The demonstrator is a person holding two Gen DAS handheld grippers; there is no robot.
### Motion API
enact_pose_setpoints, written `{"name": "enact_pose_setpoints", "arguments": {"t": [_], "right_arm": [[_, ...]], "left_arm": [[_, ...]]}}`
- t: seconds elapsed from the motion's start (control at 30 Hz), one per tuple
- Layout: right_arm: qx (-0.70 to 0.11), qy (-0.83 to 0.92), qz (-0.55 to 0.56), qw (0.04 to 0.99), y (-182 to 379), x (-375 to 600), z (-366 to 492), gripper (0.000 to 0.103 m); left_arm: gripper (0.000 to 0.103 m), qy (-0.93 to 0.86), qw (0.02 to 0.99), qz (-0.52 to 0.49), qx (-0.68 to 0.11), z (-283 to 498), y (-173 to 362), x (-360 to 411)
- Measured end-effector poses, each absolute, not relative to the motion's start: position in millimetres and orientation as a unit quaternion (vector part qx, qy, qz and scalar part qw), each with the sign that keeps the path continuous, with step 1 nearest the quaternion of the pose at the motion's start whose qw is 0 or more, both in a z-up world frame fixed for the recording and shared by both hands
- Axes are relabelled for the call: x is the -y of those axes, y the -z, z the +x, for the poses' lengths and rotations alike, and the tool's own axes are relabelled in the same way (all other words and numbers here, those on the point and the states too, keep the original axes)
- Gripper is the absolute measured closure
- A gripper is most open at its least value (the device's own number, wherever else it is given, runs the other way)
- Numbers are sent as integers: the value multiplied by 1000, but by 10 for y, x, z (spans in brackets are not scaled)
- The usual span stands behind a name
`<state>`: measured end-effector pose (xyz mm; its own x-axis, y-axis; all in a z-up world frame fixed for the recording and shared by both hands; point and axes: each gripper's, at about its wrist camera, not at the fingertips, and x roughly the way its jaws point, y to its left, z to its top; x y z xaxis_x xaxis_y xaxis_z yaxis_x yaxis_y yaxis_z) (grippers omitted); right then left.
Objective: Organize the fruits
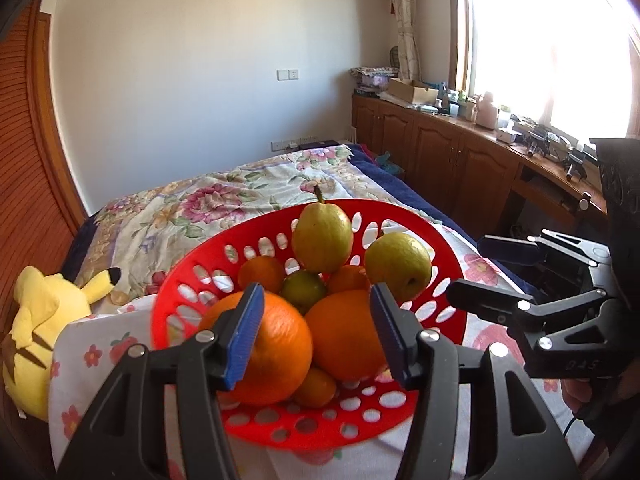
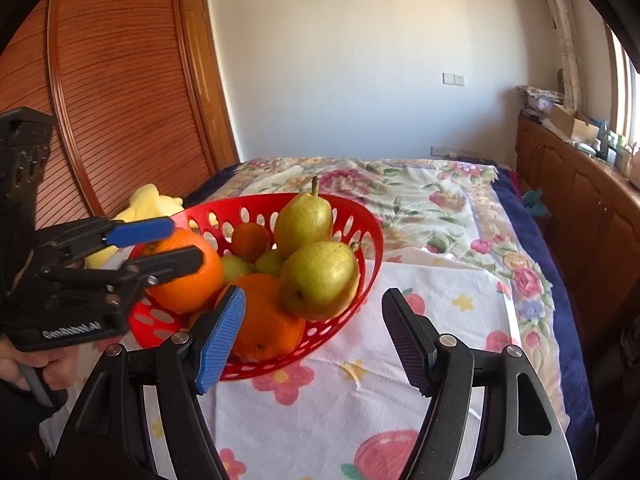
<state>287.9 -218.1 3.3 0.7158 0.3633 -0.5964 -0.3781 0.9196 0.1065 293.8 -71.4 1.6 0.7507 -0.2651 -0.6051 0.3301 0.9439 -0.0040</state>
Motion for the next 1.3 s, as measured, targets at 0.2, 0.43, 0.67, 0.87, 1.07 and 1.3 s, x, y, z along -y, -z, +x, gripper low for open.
{"name": "enact_pose_setpoints", "arguments": {"t": [0.2,0.43,0.67,0.87,1.07,1.3], "right_arm": [[-315,-190,-7,930,-77,2145,2665,30],[-299,-186,-7,936,-246,2070,2402,30],[-277,-181,-3,944,-403,2004,2101,28],[-245,-165,-6,955,-571,1947,1837,21],[-215,-151,-4,965,-732,1930,1616,11],[-194,-134,-9,972,-850,1889,1410,10]], "left_arm": [[47,155,940,44,-300,2640,-141,541],[42,142,949,49,-276,2278,-326,409],[31,136,958,55,-246,1888,-470,349],[16,121,966,54,-220,1621,-602,309],[11,99,974,43,-198,1364,-722,236],[10,87,978,31,-188,1129,-805,139]]}}
